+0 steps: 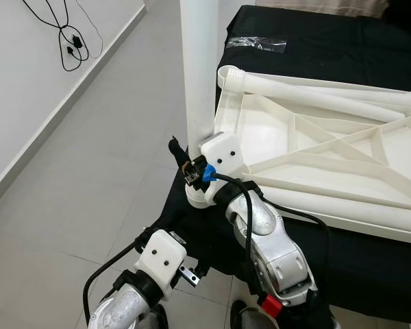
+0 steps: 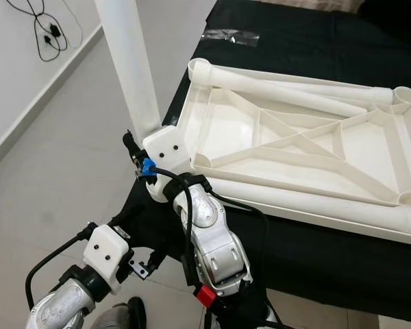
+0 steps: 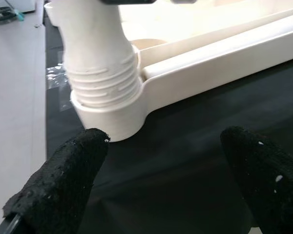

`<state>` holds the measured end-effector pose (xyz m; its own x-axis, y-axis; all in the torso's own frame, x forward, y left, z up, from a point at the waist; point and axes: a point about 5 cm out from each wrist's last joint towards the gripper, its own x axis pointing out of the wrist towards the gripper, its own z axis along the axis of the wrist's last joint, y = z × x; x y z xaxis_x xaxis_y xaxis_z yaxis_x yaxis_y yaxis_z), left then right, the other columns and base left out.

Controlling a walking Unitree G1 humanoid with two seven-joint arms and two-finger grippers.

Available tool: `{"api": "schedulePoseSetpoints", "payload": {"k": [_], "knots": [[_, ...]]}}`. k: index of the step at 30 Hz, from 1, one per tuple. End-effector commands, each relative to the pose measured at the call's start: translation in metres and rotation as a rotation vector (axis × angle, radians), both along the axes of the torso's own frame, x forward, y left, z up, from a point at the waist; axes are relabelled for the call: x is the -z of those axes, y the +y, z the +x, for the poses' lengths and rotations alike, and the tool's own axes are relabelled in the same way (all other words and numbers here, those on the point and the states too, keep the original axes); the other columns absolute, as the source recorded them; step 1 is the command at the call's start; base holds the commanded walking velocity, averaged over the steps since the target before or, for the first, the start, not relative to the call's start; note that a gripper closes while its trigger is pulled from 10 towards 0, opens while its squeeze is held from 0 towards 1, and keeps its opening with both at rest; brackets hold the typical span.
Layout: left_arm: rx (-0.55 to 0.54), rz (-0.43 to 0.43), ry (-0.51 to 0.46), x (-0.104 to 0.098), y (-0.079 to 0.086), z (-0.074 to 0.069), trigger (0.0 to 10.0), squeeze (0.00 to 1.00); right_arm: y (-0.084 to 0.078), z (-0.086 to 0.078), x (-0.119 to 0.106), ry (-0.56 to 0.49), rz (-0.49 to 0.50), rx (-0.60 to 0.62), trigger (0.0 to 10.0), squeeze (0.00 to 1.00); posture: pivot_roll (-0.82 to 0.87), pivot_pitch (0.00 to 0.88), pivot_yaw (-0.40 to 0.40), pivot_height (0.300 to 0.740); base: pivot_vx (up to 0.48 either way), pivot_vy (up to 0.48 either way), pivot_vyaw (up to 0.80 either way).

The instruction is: Building children table

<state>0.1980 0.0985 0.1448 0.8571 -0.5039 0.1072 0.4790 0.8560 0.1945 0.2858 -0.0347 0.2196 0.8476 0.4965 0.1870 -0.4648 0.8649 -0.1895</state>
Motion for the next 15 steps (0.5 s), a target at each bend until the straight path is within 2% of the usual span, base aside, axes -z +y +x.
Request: {"api": "schedulePoseSetpoints", "payload": {"k": [1, 7, 15], "knots": [[-0.027, -0.023, 0.02, 0.005, 0.004, 0.002, 10.0, 0.0, -0.017, 0.011, 0.041, 0.169, -0.091, 0.133, 10.0, 0.0, 0.03, 0.235, -0.015, 0.74, 0.0, 0.0, 0.0], [-0.11, -0.06, -0.003, 0.0, 0.013, 0.011, 10.0, 0.0, -0.023, 0.019, 0.038, 0.151, -0.089, 0.17, 10.0, 0.0, 0.03, 0.217, -0.017, 0.74, 0.0, 0.0, 0.0], [-0.151, -0.086, -0.039, -0.012, 0.021, 0.015, 10.0, 0.0, -0.032, 0.029, 0.036, 0.138, -0.094, 0.214, 10.0, 0.0, 0.03, 0.206, -0.016, 0.74, 0.0, 0.0, 0.0]]}}
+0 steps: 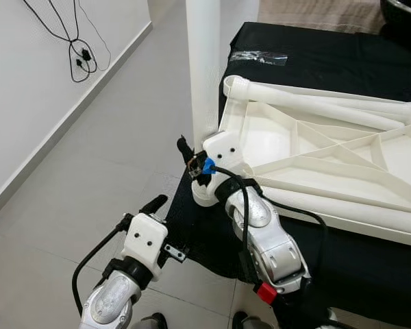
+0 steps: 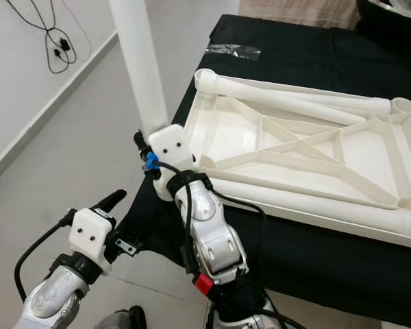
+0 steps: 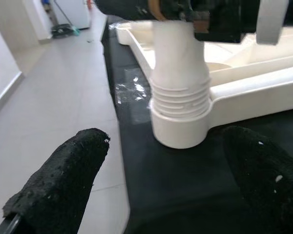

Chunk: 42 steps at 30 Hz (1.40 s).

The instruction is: Building children table

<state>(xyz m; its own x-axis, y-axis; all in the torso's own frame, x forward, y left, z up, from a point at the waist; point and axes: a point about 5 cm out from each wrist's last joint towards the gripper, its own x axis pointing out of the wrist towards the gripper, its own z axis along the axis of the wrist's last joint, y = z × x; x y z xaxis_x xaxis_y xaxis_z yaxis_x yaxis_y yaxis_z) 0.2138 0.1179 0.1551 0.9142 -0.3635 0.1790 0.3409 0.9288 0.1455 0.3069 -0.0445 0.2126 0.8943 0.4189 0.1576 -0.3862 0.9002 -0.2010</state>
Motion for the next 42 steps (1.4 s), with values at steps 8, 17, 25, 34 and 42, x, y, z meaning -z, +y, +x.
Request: {"api": "schedulePoseSetpoints", "payload": {"k": [8, 17, 25, 34, 42], "knots": [[-0.12, -0.085, -0.085, -0.036, 0.038, 0.001, 10.0, 0.0, -0.028, 0.018, 0.026, 0.11, -0.06, 0.157, 10.0, 0.0, 0.04, 0.206, -0.017, 0.74, 0.0, 0.0, 0.0], [-0.186, -0.103, -0.212, -0.078, 0.073, 0.006, 10.0, 0.0, -0.038, 0.029, 0.024, 0.121, -0.024, 0.21, 10.0, 0.0, 0.05, 0.212, -0.015, 0.74, 0.0, 0.0, 0.0], [0.269, -0.168, -0.322, -0.138, 0.043, 0.002, 10.0, 0.0, -0.044, 0.031, 0.022, 0.123, 0.009, 0.237, 10.0, 0.0, 0.04, 0.208, -0.006, 0.74, 0.0, 0.0, 0.0], [0.369, -0.153, -0.385, -0.174, 0.047, 0.015, 10.0, 0.0, -0.045, 0.031, 0.022, 0.145, 0.086, 0.246, 10.0, 0.0, 0.03, 0.208, 0.007, 0.74, 0.0, 0.0, 0.0], [0.382, -0.208, -0.381, -0.195, 0.036, 0.045, 10.0, 0.0, -0.043, 0.029, 0.021, 0.144, 0.093, 0.242, 10.0, 0.0, 0.03, 0.211, 0.005, 0.74, 0.0, 0.0, 0.0]]}}
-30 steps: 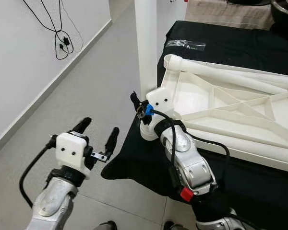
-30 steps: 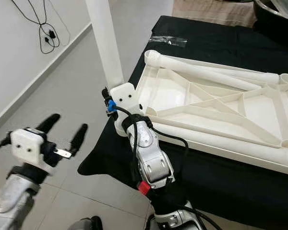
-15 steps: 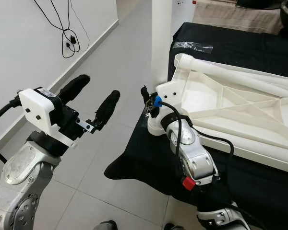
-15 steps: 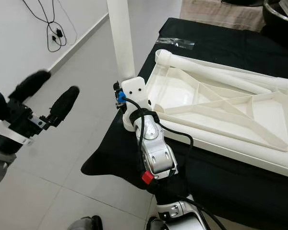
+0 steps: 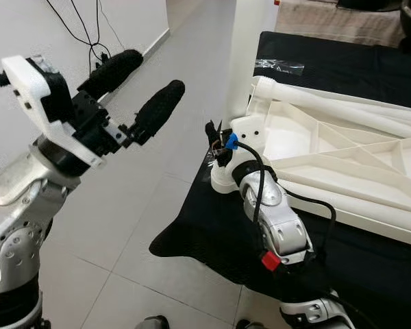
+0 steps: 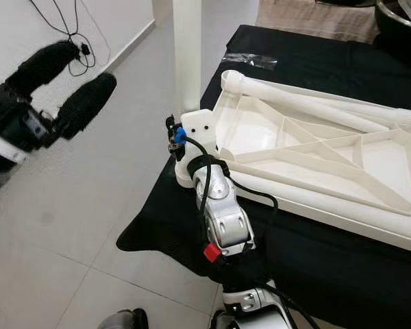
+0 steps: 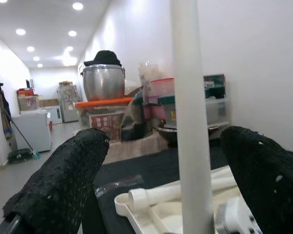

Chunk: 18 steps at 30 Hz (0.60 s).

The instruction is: Building children table

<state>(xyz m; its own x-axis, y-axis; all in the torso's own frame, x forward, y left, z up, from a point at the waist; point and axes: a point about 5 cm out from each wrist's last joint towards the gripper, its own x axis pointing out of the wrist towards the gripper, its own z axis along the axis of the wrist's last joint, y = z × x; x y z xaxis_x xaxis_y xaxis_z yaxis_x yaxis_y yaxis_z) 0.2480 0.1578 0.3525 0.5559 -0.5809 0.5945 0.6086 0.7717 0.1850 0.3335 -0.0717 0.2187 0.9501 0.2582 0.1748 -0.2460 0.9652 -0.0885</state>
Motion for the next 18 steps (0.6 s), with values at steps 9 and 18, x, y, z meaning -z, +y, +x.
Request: {"api": "schedulePoseSetpoints", "payload": {"k": [9, 18], "knots": [[0.135, -0.081, 0.159, -0.01, -0.027, 0.046, 10.0, 0.0, -0.011, 0.0, 0.025, 0.121, 0.003, 0.07, 10.0, 0.0, 0.02, 0.21, 0.02, 0.74, 0.0, 0.0, 0.0], [0.326, 0.047, 0.206, -0.006, -0.057, 0.059, 10.0, 0.0, -0.007, -0.003, 0.019, 0.093, 0.019, 0.046, 10.0, 0.0, 0.02, 0.211, 0.04, 0.74, 0.0, 0.0, 0.0]]}}
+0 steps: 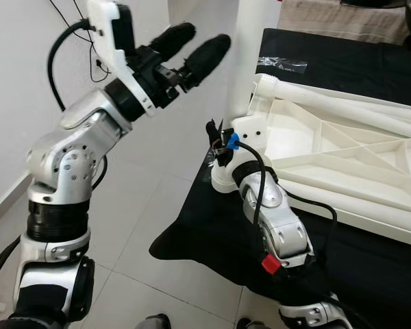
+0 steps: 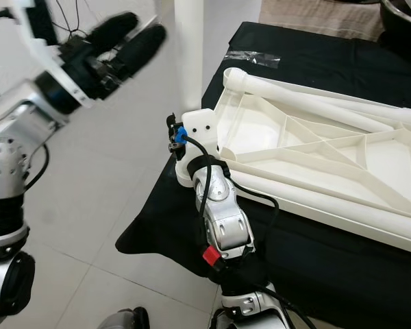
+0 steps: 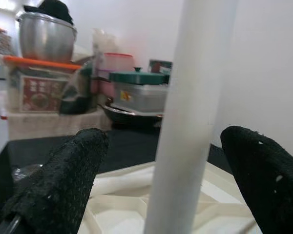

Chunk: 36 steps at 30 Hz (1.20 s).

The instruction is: Building children table

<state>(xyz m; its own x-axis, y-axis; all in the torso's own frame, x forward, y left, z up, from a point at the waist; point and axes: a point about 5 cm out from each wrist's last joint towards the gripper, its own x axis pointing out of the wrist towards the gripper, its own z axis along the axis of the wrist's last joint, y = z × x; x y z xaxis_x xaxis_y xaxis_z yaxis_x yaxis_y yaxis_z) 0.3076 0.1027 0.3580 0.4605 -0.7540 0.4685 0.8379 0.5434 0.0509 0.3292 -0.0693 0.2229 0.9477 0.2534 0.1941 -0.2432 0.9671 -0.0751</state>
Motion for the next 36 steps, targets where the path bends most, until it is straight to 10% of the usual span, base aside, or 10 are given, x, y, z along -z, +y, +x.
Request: {"api": "schedulePoseSetpoints", "payload": {"k": [1, 26, 27, 28, 29, 36], "knots": [[0.041, 0.043, -0.007, 0.0, -0.007, 0.001, 10.0, 0.0, -0.008, 0.001, 0.022, 0.104, 0.006, 0.039, 10.0, 0.0, 0.01, 0.209, 0.046, 0.74, 0.0, 0.0, 0.0], [0.057, 0.238, 0.03, 0.003, -0.033, 0.023, 10.0, 0.0, 0.007, -0.01, 0.019, 0.09, 0.022, -0.013, 10.0, 0.0, 0.01, 0.21, 0.063, 0.74, 0.0, 0.0, 0.0], [0.065, 0.251, 0.028, 0.002, -0.035, 0.023, 7.6, 0.0, 0.007, -0.01, 0.019, 0.091, 0.022, -0.014, 10.0, 0.0, 0.01, 0.212, 0.066, 0.74, 0.0, 0.0, 0.0], [0.069, 0.258, 0.027, 0.001, -0.036, 0.023, 7.6, 0.0, 0.007, -0.01, 0.019, 0.092, 0.022, -0.015, 10.0, 0.0, 0.01, 0.212, 0.066, 0.74, 0.0, 0.0, 0.0], [0.074, 0.266, 0.03, 0.001, -0.037, 0.023, 1.2, 0.0, 0.008, -0.01, 0.019, 0.093, 0.022, -0.015, 10.0, 0.0, 0.01, 0.212, 0.066, 0.74, 0.0, 0.0, 0.0], [0.079, 0.321, 0.029, 0.002, -0.041, 0.024, 0.0, 0.0, 0.008, -0.011, 0.019, 0.094, 0.022, -0.017, 10.0, 0.0, 0.01, 0.213, 0.069, 0.74, 0.0, 0.0, 0.0]]}}
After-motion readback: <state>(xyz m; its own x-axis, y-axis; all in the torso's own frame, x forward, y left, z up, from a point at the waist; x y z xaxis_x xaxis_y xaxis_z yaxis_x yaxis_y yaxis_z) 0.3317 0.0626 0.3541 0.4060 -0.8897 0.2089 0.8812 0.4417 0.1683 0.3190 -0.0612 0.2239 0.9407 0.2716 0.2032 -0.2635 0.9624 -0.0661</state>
